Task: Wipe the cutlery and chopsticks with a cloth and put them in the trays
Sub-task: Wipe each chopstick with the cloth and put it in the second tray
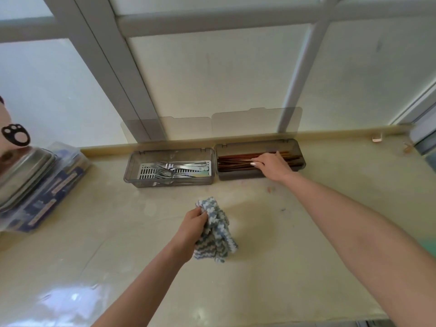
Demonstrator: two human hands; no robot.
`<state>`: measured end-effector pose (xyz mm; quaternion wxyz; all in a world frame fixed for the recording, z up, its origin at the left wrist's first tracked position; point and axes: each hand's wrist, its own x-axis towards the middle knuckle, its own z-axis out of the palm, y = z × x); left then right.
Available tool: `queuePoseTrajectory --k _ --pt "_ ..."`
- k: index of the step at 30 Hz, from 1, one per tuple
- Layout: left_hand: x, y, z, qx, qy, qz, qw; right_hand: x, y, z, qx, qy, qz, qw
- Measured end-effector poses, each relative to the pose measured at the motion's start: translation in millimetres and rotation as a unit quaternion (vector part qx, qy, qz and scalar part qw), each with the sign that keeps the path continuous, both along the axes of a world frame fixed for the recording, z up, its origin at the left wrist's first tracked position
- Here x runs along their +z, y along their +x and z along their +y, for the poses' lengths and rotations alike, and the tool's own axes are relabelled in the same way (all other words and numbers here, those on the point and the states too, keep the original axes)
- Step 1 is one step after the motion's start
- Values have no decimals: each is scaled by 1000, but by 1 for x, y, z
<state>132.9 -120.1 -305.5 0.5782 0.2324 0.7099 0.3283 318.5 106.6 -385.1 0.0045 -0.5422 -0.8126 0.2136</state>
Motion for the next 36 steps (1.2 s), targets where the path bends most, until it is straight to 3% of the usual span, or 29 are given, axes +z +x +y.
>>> queuePoseTrajectory --k 2,5,12,16,22,26,30,34,36 --pt "5 2 1 1 5 -6 1000 -1 -2 -3 -36 66 6 997" --pt "10 2 2 4 11 -14 1000 3 -4 -5 -102 157 -58 981" --pt "14 1 2 -6 23 -27 999 0 -10 -5 -186 13 83 979" --pt "15 2 1 -6 28 -38 999 0 -9 -3 -169 -12 92 981" --pt "15 2 2 -7 25 -45 999 4 -12 2 -79 -17 -98 992" --pt "15 1 3 -3 24 -50 998 3 -10 -11 -92 144 -118 978" --pt "14 -2 5 1 22 -47 999 0 -7 -26 -121 262 -53 956" --pt "16 -2 7 2 25 -55 998 -9 -1 -24 -95 212 -35 972" --pt "16 -1 8 0 24 -55 998 -9 -2 -15 -63 142 -44 987"
